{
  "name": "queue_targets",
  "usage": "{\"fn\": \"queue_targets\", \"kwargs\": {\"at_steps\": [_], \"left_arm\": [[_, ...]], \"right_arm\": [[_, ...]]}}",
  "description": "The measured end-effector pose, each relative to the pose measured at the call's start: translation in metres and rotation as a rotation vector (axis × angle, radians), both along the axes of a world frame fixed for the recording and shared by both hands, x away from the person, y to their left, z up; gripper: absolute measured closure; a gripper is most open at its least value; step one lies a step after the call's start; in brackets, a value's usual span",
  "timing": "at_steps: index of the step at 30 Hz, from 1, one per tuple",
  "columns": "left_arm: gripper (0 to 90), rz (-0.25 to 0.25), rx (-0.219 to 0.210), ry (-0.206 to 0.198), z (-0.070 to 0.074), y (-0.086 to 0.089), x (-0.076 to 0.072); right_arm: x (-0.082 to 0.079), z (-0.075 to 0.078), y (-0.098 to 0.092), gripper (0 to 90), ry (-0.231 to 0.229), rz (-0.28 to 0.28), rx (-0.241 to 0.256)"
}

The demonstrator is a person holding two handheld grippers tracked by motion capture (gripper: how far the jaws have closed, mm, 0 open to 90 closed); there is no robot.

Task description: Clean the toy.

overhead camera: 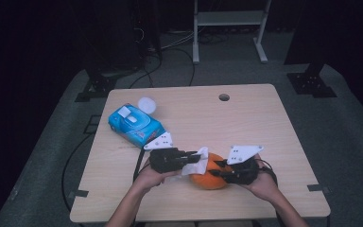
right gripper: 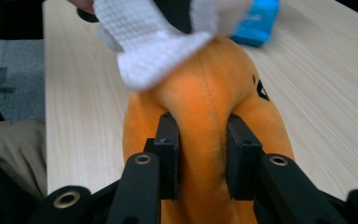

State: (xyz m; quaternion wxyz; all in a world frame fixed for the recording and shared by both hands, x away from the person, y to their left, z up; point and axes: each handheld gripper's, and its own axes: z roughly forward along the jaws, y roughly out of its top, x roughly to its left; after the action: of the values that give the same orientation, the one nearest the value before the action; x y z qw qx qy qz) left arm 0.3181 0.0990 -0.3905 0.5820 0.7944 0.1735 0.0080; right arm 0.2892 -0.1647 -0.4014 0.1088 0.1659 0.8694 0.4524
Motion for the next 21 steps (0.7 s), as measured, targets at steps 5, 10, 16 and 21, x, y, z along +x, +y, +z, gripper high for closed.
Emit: {"fn": "queue_targets", "kwargs": {"at_steps": [5, 10, 16, 21], "left_arm": [[82.4, 0.018, 0.005, 0.036, -0.014, 0.003, 0.005], [82.0, 0.051, 0.025, 0.052, -0.021, 0.008, 0.008], [81.7, 0.053, 0.002, 0.079, -0.03, -0.002, 0.009], [81.6, 0.06, 0.002, 0.083, -0.03, -0.005, 0.007]], "right_arm": [[0.003, -0.004, 0.003, 68.6, -0.011, 0.063, -0.01], [0.012, -0.009, -0.026, 65.4, 0.035, 0.026, 0.034], [0.017, -0.008, -0.044, 44.7, 0.11, -0.073, 0.03], [0.0, 0.008, -0.034, 35.0, 0.092, -0.087, -0.029]]}}
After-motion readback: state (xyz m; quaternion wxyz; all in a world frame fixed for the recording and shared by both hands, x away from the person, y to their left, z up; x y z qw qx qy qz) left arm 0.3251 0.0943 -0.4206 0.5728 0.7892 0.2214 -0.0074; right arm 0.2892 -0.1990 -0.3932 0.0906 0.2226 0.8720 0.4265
